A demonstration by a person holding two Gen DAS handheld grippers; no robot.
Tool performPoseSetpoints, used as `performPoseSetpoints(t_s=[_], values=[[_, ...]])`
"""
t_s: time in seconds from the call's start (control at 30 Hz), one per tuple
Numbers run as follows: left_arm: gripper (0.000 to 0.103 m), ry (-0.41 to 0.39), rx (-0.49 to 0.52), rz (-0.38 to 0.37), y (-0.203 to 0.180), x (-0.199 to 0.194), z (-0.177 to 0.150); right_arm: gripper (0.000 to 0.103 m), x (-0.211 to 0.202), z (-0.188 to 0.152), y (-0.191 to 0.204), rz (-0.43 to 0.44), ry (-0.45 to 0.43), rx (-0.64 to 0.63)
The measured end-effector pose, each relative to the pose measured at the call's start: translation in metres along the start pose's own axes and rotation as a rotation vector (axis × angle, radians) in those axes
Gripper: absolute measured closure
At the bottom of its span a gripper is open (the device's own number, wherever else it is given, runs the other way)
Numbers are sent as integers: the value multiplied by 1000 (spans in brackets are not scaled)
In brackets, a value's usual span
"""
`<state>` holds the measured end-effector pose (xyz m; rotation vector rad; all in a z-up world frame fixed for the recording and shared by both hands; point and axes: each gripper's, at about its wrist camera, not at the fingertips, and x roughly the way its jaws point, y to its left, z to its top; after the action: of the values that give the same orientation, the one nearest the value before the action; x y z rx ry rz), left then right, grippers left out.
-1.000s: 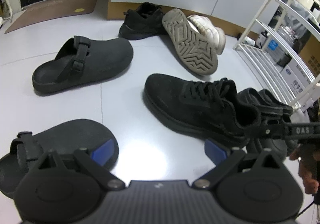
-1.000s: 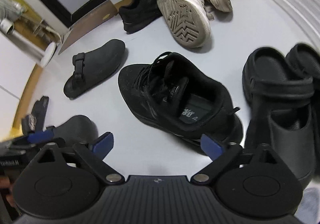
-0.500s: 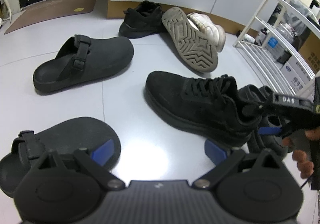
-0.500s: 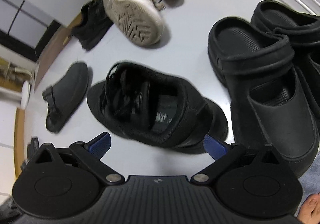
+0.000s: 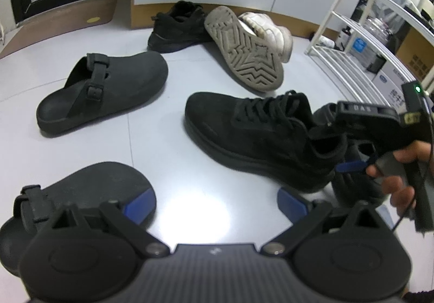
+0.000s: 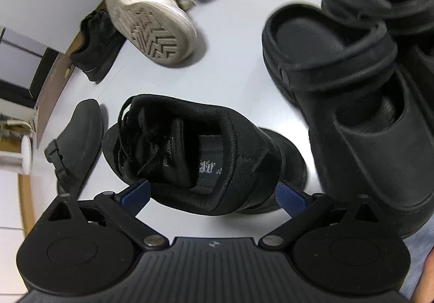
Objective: Organize scattered shoes
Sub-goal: 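Grasp the black sneaker by its heel collar with the right tool and lift, then carry the black sneaker toward the clogs by the rack with the right tool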
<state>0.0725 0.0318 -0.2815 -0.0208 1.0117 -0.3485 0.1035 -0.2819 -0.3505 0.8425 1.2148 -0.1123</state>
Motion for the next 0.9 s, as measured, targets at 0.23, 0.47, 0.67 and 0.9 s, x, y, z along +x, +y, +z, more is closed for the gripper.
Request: performPoseSetpoints(t_s=[0.23, 0.47, 0.67, 0.9], values=[[4, 11, -5, 5, -2, 1, -3, 2, 7, 2, -2, 15, 47, 84], [4, 1, -8, 3, -3, -3, -2, 20, 8, 8, 10, -19, 13, -54], [4, 9, -11, 7, -3, -2, -3, 51, 4, 19, 11, -60, -47, -180], [4, 11, -14, 7, -1, -1, -4, 68, -4, 27, 23, -119, -157, -374]])
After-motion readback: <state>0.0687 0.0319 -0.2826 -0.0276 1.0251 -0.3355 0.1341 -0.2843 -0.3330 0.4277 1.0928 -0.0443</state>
